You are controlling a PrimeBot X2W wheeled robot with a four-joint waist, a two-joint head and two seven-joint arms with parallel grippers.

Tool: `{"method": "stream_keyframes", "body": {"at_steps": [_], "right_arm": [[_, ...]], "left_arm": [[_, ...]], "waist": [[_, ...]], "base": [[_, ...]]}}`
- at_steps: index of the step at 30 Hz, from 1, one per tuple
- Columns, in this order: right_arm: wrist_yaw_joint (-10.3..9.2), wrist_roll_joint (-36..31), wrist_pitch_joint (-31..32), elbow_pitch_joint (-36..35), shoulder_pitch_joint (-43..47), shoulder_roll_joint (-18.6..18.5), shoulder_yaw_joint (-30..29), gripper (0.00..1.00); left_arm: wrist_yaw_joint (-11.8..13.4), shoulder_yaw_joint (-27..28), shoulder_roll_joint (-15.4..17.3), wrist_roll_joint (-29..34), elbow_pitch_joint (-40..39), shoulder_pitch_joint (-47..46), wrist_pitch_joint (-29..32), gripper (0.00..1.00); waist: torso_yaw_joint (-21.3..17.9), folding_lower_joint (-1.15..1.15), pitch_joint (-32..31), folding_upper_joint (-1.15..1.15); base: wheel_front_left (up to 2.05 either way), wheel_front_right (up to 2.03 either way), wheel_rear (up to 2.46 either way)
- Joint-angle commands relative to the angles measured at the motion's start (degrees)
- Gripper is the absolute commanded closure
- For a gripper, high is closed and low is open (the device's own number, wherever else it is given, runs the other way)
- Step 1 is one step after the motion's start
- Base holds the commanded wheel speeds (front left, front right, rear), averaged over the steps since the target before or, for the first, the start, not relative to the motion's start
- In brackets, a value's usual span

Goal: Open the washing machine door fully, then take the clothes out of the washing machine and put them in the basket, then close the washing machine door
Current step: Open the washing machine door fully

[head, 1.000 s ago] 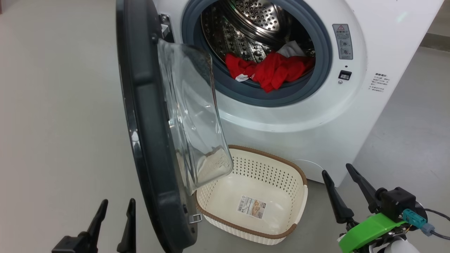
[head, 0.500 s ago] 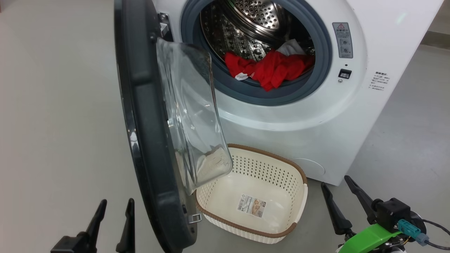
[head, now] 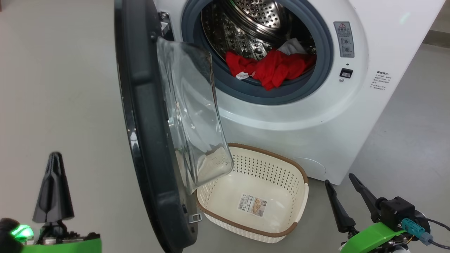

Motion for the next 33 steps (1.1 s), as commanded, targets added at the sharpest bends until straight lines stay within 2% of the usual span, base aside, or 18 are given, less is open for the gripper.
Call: {"method": "stream_keyframes", "body": {"at_steps": [1,3,4,6,10,14,18,23,33], "right_arm": [[0.36,-0.42,-0.53,-1.45,-0.97,-0.6,1.08,0.0],[0.36,-0.43,-0.53,-1.45,-1.03,-0.62,1.1,0.0],[0.36,-0.45,-0.53,-1.47,-1.11,-0.63,1.11,0.0],[0.36,-0.47,-0.53,-1.5,-1.16,-0.59,1.2,0.0],[0.36,-0.38,-0.53,-1.45,-1.25,-0.6,1.47,0.0],[0.36,-0.28,-0.53,-1.37,-1.4,-0.7,1.67,0.0],[0.36,-0.21,-0.53,-1.19,-1.62,-0.61,1.91,0.0],[0.36,-0.33,-0.53,-1.19,-1.83,-0.52,1.73,0.0],[0.36,-0.46,-0.53,-1.18,-1.67,-0.24,2.03,0.0]], "left_arm": [[-0.31,0.7,0.56,-0.21,-5.14,-2.11,-0.45,1.0],[-0.27,-0.42,0.56,-0.25,-7.38,-2.02,-0.45,1.0],[-0.09,-3.23,0.56,-0.68,-11.56,-1.7,-0.45,1.0],[-0.05,-6.58,0.56,0.43,-14.67,-0.91,-0.45,1.0],[-0.09,-15.3,0.56,1.31,-17.84,1.11,-0.45,1.0],[-0.21,-24.85,0.56,0.74,-15.24,3.18,-0.45,1.0],[-0.24,-30.33,0.56,-1.59,-9.99,4.09,-0.45,1.0],[0.13,-32.31,0.56,-3.25,-3.33,3.94,-0.45,1.0],[2.16,-31.08,0.56,-5.03,5.03,3.23,-0.45,1.0]], "waist": [[0.02,0.0,0.11,0.0],[0.01,0.0,0.14,0.0],[0.0,0.0,0.14,0.0],[-0.07,0.0,0.11,0.0],[-0.15,0.0,0.09,0.0],[-0.16,0.0,0.14,0.0],[-0.38,0.0,0.12,0.0],[-0.61,0.0,0.18,0.0],[-0.66,0.0,0.26,0.0]], "base": [[0.0,0.0,0.0],[0.0,0.0,0.0],[0.0,0.0,0.0],[0.0,0.0,0.0],[0.0,0.0,0.0],[0.0,0.0,0.0],[0.0,0.0,0.0],[0.0,0.0,0.0],[0.0,0.0,0.0]]}}
